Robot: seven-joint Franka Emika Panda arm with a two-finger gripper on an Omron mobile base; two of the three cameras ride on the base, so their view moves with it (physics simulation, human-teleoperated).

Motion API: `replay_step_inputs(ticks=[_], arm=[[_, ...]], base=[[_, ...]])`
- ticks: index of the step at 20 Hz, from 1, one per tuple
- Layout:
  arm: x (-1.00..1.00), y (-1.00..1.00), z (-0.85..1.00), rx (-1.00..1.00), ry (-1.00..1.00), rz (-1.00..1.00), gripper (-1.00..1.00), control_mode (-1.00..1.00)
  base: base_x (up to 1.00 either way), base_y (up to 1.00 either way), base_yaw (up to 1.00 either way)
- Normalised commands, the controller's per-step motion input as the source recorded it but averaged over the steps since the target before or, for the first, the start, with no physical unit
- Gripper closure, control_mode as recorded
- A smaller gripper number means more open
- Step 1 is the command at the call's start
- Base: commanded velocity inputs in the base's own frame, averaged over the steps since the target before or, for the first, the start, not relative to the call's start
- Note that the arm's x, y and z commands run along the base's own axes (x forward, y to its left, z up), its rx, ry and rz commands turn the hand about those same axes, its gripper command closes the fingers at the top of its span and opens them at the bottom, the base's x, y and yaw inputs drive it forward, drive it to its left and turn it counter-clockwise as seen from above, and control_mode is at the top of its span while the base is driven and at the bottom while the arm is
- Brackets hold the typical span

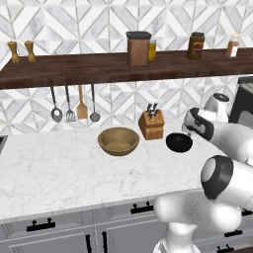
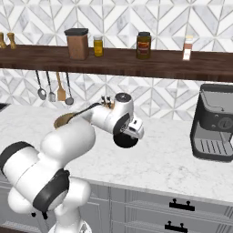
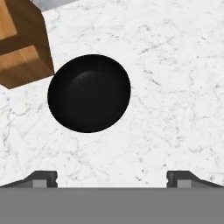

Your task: Pick up the bowls on the counter and stack them on top of one another in the open cabinet. Place the smaller bowl on top of the larger bowl.

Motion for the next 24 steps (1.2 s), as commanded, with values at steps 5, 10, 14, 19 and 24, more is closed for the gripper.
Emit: replay_step_inputs(ticks=[5, 10, 14, 19, 24], arm=[[0.5, 0.0, -0.23, 0.05, 0.18, 0.0, -1.0, -1.0], [0.01, -0.29, -0.57, 0.09, 0.04, -0.01, -1.0, -1.0], [0.0, -0.27, -0.59, 0.07, 0.03, -0.04, -1.0, -1.0], [0.29, -0.22, -0.4, 0.09, 0.02, -0.11, -1.0, -1.0], [0.39, 0.01, -0.18, 0.01, 0.0, -0.09, -1.0, -1.0]], base=[[0.0, 0.0, 0.0], [0.0, 0.0, 0.0], [0.0, 0.0, 0.0], [0.0, 0.0, 0.0], [0.0, 0.0, 0.0]])
